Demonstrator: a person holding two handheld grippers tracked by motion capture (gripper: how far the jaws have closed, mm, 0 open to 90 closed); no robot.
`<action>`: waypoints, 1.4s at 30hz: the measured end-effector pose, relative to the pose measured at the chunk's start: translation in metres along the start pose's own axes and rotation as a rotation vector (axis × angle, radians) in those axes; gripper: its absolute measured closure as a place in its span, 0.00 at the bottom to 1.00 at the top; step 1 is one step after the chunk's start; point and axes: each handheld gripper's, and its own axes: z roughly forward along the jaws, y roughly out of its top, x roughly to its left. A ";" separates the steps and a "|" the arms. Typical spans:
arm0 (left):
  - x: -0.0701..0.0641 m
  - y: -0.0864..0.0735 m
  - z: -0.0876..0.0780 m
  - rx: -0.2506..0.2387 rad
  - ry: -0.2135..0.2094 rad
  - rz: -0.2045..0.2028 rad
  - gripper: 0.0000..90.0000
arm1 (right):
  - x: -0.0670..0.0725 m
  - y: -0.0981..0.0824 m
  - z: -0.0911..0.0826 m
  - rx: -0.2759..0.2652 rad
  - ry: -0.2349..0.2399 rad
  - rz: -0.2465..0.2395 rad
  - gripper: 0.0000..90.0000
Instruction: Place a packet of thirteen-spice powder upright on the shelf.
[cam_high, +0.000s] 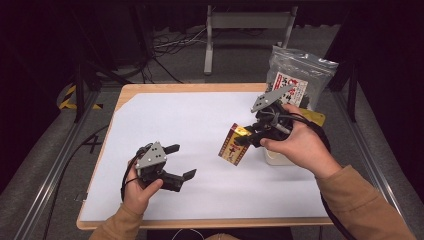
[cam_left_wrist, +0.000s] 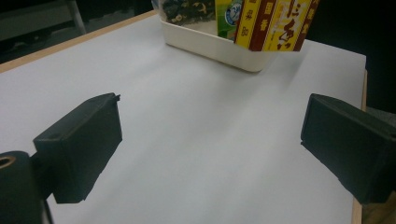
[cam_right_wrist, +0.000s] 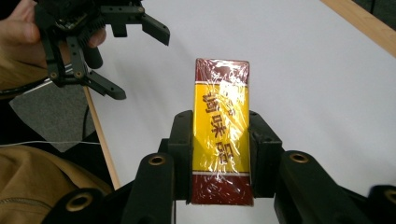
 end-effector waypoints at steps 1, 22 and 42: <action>0.001 0.000 -0.001 0.001 0.002 0.003 0.06 | 0.000 -0.001 -0.002 0.004 -0.008 -0.006 0.76; 0.017 -0.002 -0.017 0.013 0.045 -0.029 0.05 | -0.014 -0.017 -0.038 0.035 -0.076 -0.052 0.76; 0.030 -0.005 -0.034 0.035 0.098 -0.017 0.05 | -0.030 -0.039 -0.068 0.061 -0.130 -0.087 0.76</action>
